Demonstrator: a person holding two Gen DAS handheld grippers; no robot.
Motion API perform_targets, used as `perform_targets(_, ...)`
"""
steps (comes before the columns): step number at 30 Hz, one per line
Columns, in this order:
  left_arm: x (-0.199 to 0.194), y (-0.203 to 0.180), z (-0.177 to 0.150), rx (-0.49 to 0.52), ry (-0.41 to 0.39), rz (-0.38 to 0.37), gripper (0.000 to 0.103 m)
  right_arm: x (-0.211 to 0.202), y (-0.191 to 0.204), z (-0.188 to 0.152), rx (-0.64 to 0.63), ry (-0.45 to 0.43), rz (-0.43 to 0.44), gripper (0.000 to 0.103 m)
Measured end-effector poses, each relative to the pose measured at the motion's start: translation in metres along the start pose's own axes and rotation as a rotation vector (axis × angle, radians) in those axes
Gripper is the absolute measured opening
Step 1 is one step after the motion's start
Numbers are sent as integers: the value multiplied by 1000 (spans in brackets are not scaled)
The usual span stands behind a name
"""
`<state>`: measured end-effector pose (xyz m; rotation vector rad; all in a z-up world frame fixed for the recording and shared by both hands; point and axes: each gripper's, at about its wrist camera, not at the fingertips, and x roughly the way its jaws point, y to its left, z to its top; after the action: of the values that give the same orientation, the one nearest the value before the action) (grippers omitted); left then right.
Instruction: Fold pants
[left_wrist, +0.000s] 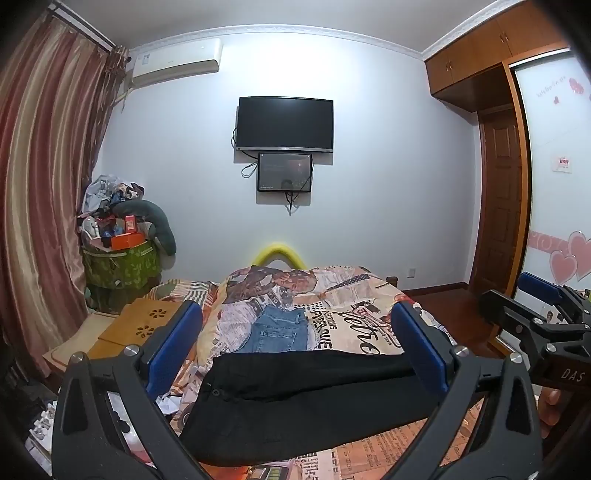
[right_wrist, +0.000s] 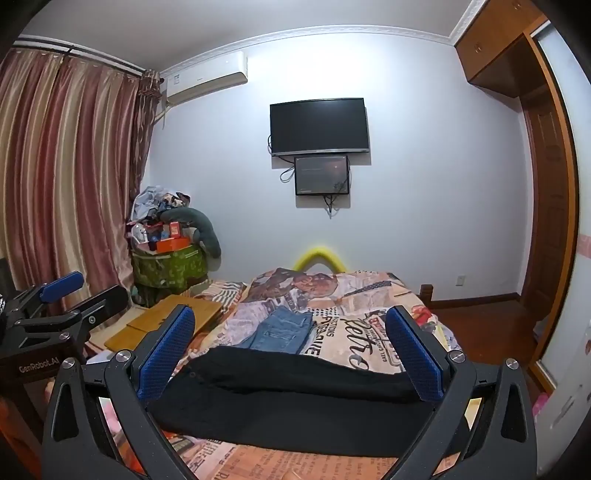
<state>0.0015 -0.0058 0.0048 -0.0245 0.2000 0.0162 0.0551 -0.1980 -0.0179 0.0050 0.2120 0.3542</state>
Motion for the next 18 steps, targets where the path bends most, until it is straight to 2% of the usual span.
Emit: perform_targets(18, 1, 6, -4, -8, 4, -15, 103, -1, 1, 1, 8, 5, -3, 102)
